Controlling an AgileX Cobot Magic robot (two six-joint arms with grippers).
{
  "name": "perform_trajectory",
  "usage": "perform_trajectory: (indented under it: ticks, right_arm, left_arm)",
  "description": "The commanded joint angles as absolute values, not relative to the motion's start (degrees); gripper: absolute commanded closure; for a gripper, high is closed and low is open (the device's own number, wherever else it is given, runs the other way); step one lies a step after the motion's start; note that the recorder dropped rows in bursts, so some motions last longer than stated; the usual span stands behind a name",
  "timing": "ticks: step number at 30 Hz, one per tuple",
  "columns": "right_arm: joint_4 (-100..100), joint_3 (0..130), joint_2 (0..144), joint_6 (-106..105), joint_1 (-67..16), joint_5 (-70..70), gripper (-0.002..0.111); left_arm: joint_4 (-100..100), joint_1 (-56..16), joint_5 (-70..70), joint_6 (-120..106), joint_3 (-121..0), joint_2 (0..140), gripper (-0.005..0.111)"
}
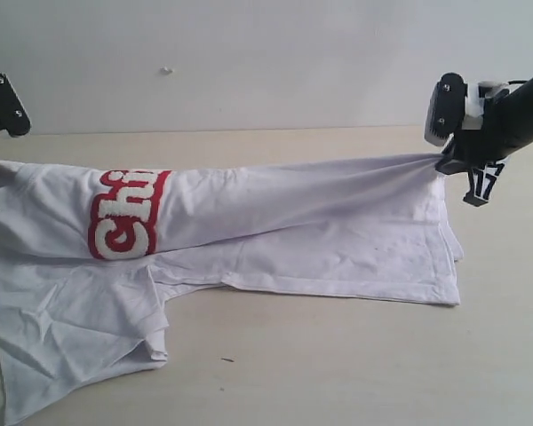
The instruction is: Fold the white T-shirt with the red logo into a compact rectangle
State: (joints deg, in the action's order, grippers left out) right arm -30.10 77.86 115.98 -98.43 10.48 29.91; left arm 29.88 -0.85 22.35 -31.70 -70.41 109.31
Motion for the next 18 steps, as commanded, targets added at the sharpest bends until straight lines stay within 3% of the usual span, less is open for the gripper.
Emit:
perform_trajectory:
  ticks: [1,10,13,18]
  right_arm:
    - [-30.40,78.27,117.88,-100.16,10.51,20.71,0.108]
    - [-31.67,78.27,121.32,-100.39,10.41,10.78,0.108]
    - [-31.90,78.27,121.57,-100.39,10.12,9.39,0.106]
    - [-32.02,78.27,121.78,-100.39,9.66,7.32,0.089]
  left_arm:
    - [31.59,-0.48,15.17,-31.02,-70.70,111.89,0.107]
    - [32.97,1.06,4.86,-30.88,-70.70,114.99,0.103]
    - [32.82,2.00,2.83,-30.88,-70.70,115.67,0.086]
    - [32.36,2.80,1.81,-30.73,-70.70,116.73,0.051]
